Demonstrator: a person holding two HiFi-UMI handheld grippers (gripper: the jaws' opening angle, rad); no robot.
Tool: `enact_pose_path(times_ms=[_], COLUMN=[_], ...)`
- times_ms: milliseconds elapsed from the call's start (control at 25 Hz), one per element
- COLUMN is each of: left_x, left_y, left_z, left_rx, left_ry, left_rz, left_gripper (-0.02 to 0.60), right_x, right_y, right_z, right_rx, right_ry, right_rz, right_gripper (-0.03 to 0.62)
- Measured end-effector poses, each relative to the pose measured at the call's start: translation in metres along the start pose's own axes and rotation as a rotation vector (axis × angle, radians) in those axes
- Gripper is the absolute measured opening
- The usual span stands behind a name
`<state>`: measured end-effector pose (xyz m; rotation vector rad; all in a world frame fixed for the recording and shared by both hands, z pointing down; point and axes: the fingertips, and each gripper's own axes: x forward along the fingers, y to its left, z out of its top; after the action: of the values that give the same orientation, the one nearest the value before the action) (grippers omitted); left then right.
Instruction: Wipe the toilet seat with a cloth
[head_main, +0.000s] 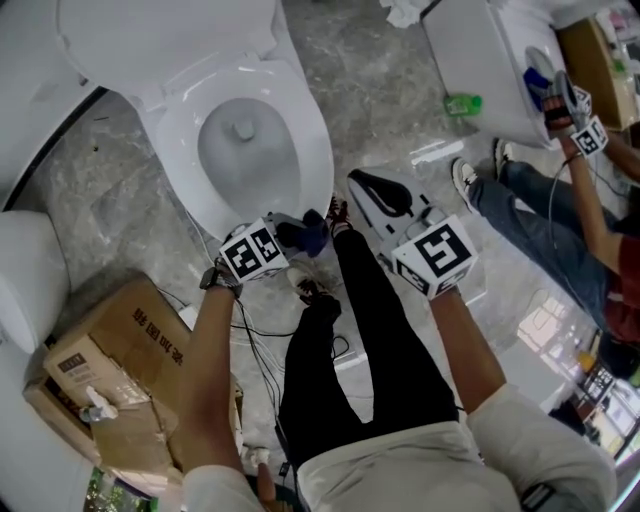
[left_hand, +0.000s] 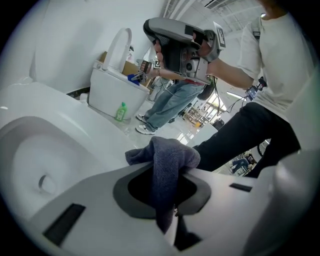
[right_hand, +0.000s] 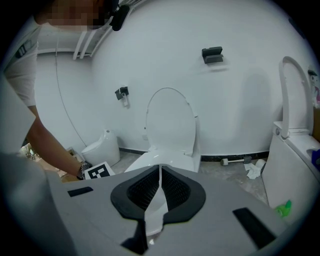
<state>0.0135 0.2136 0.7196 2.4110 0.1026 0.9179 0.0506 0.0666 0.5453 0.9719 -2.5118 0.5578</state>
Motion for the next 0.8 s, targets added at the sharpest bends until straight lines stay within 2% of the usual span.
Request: enact_pose_path(times_ms=[200, 480, 680, 800], left_x=[-0.014, -0.029, -0.047, -0.062], left_y=[-0.005, 0.005, 0.014, 0.026], left_z=[-0.020, -0.039, -0.053, -0.060], left_rx=[0.024, -0.004, -0.018, -0.056], left_ry=[0.044, 0.011, 0.016, 0.000], left_rz=[0.070, 0.219, 0.280, 0.331], left_gripper=[0.040, 0.040, 0.040, 0.040], right_x=[0.006, 0.017, 0.023, 0.027], right_y=[0.013, 0.024, 0.027, 0.025], right_z=[0.001, 0.000, 0.005, 0.008], right_rx=[-0.012, -0.028, -0.034, -0.039], right_ry=[0.017, 0.041, 0.050, 0.054], right_rz=[0.022, 0.053, 0.064, 0.073], right_gripper=[0.038, 0.038, 0.038, 0.038])
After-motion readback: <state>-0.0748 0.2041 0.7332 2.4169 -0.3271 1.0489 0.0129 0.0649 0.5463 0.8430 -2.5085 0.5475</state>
